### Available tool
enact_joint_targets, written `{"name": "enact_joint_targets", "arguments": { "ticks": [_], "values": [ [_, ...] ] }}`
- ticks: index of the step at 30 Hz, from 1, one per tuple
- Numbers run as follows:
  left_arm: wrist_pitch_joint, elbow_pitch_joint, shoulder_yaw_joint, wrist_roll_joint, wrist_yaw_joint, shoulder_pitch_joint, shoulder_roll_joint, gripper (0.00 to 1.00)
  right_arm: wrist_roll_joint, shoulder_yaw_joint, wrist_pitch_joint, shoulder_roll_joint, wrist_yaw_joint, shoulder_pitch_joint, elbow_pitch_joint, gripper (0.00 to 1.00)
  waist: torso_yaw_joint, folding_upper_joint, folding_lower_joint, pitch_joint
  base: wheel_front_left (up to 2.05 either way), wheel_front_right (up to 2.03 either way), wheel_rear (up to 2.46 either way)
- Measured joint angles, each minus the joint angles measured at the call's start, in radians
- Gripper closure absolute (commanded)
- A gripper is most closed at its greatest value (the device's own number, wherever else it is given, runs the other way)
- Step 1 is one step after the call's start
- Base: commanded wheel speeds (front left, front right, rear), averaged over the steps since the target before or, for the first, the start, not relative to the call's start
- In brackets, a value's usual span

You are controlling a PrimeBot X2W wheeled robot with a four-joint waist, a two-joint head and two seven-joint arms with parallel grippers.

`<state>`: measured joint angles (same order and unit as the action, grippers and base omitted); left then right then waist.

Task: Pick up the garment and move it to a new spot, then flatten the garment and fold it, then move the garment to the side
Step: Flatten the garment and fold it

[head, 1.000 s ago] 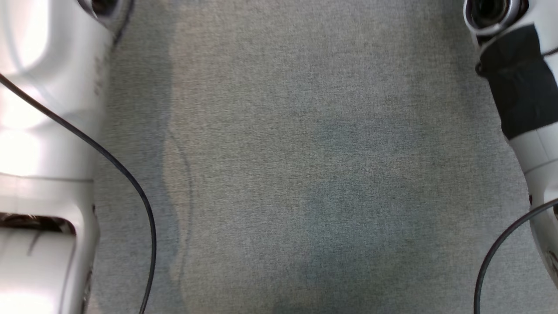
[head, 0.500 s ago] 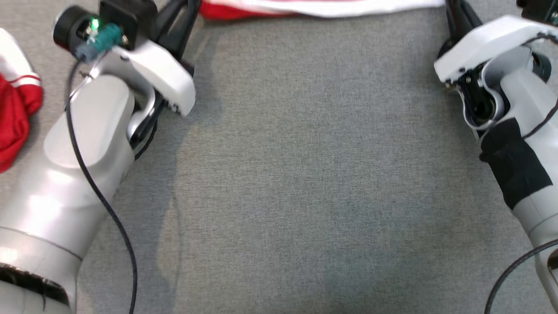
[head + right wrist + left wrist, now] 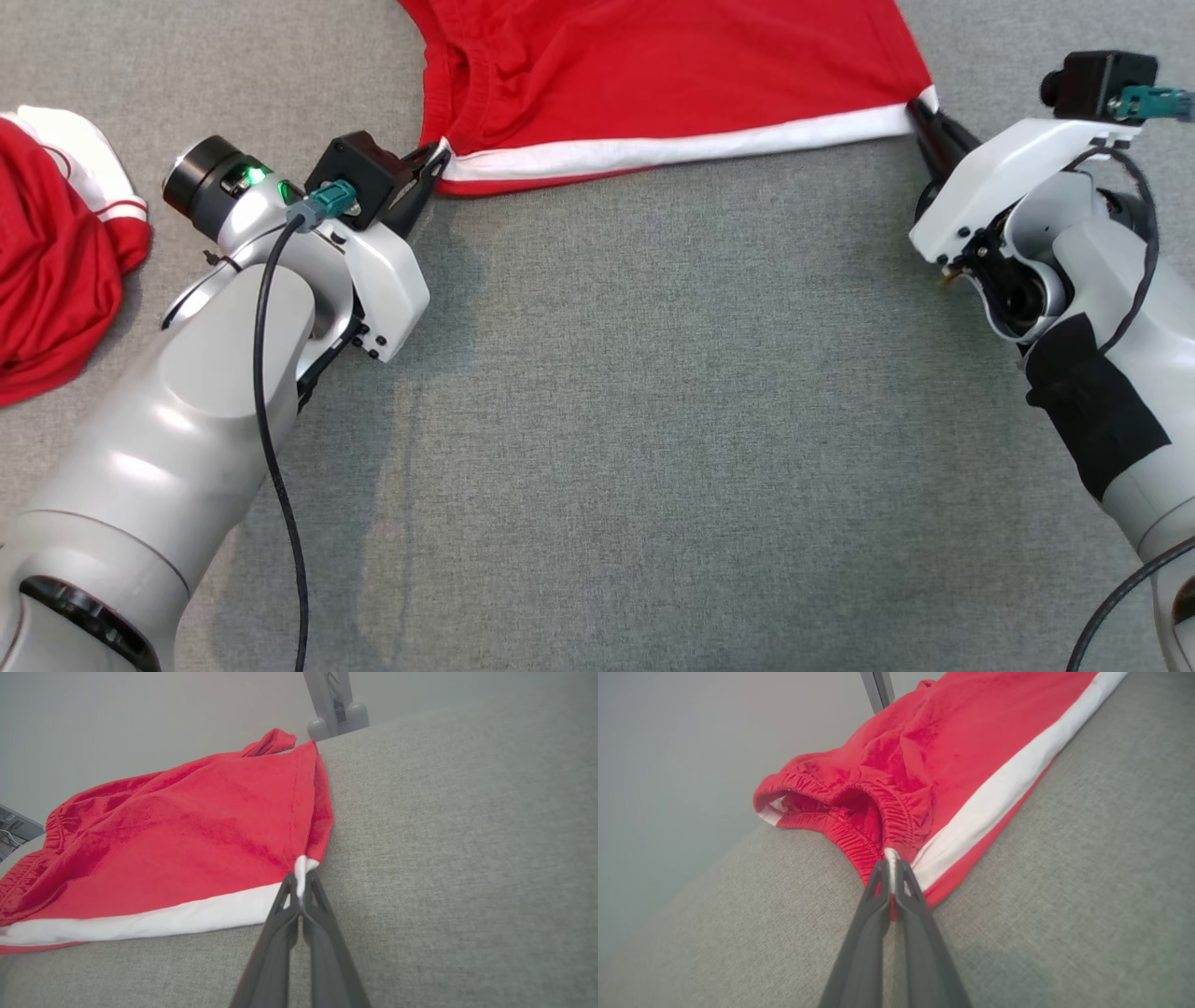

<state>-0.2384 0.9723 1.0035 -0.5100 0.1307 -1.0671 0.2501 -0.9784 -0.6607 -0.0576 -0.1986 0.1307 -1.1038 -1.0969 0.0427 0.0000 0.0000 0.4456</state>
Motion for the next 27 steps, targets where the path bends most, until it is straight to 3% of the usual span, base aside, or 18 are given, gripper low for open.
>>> {"name": "enact_joint_targets", "arguments": {
  "ticks": [19, 27],
  "values": [
    [0.082, 0.037, 0.136, -0.137, 0.0, 0.134, -0.013, 1.0, -0.083, -0.199, 0.264, -0.093, 0.0, 0.119, 0.038, 1.0, 0.018, 0.0, 0.0, -0.17, 0.0, 0.0, 0.0],
    [0.138, -0.038, 0.183, -0.233, 0.0, 0.219, -0.003, 1.0, -0.131, -0.254, 0.342, -0.142, 0.0, 0.176, 0.062, 1.0, 0.038, 0.0, -0.0001, -0.247, 0.0, 0.0, 0.0]
  ]
}}
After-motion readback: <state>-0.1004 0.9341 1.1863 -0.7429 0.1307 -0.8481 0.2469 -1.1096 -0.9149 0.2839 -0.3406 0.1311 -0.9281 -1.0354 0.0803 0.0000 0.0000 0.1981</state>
